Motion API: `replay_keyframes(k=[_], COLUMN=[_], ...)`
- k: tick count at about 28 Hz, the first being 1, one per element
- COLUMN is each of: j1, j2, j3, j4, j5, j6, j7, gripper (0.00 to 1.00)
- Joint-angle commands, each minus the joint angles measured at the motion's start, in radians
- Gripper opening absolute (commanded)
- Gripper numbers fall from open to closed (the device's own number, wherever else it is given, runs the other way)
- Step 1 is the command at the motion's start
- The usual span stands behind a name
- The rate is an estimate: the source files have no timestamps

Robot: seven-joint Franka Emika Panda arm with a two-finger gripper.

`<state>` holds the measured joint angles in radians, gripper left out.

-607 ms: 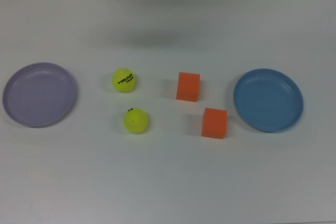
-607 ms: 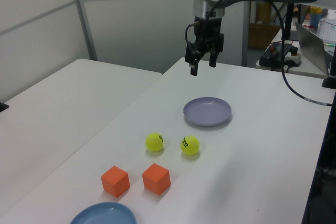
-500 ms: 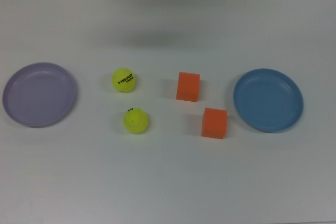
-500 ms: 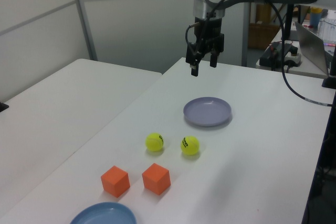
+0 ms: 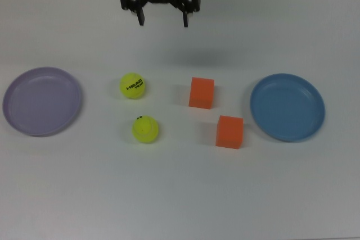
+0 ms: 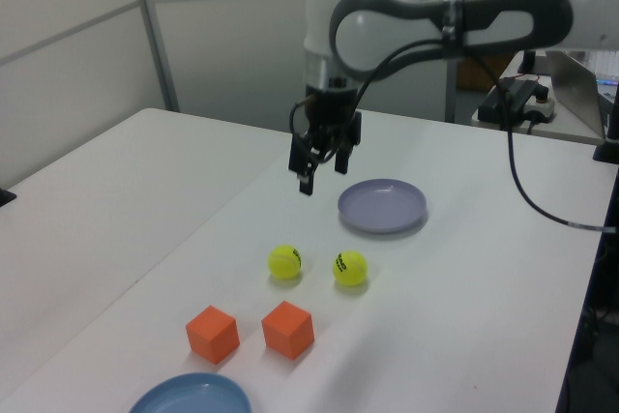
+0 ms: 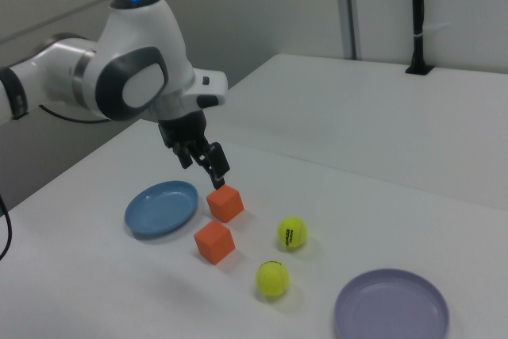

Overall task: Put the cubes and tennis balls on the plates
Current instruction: 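Move the gripper down over the orange cube nearest the tennis balls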

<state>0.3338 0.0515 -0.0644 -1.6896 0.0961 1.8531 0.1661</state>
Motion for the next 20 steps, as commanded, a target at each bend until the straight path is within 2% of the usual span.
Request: replay_keyframes(k=[1,4,7,13,20], j1=[-0.002,-0.001,0.002,0.002,0.002], j2=[0.048,0.06,0.079,0.149,0.199], j3=[0.029,0.032,0.055,0.083,0.103], j4=[-0.031,-0.065,-0.101,-0.11,-0.111], j5=[0.03,0.04,0.04,0.043,0.043], j6=[0.083,0.158,0.218,0.273,0.327], j7=[0.01,0.024,0.042,0.078,0.111], gripper=[1.0,1.0,1.0,1.0,1.0])
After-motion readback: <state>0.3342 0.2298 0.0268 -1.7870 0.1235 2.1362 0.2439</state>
